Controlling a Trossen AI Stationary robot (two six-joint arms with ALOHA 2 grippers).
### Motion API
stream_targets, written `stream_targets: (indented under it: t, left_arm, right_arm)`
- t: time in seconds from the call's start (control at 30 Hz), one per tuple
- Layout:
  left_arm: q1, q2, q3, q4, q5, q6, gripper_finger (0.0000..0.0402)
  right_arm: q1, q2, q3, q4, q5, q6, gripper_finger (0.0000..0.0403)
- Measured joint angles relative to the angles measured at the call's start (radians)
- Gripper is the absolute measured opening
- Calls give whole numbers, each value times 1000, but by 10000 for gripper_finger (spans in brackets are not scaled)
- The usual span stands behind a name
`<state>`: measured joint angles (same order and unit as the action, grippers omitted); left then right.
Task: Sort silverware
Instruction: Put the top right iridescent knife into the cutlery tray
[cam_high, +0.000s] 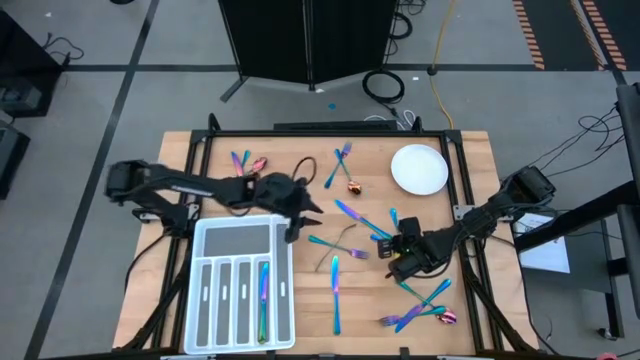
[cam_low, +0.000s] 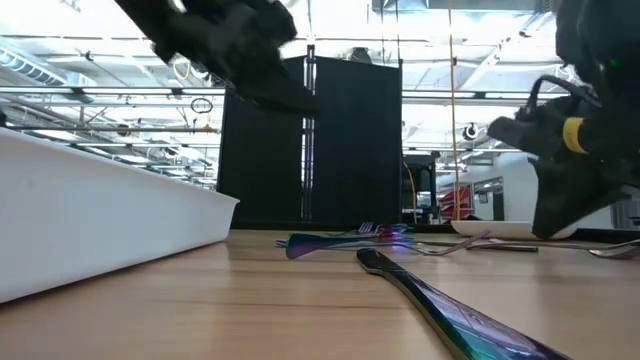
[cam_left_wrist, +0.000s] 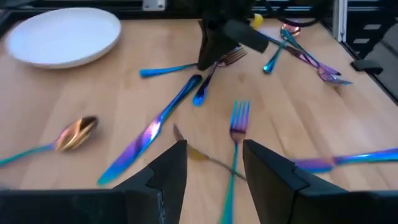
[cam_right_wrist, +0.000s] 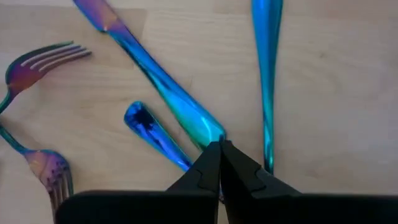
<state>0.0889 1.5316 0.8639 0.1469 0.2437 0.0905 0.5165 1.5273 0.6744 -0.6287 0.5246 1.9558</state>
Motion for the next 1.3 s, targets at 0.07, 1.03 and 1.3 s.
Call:
stream_targets:
  t: [0.07, 1.03, 1.3]
  left_arm:
    - [34, 83, 51, 7, 67, 22, 157]
    - [72, 608, 490, 38, 92, 181, 157]
    - [86, 608, 490, 39, 92, 181, 157]
  right_arm:
    - [10, 0, -13, 25, 0, 14, 0]
    - [80, 0, -128, 206, 187, 120, 0]
    - [81, 0, -128, 214, 227, 119, 0]
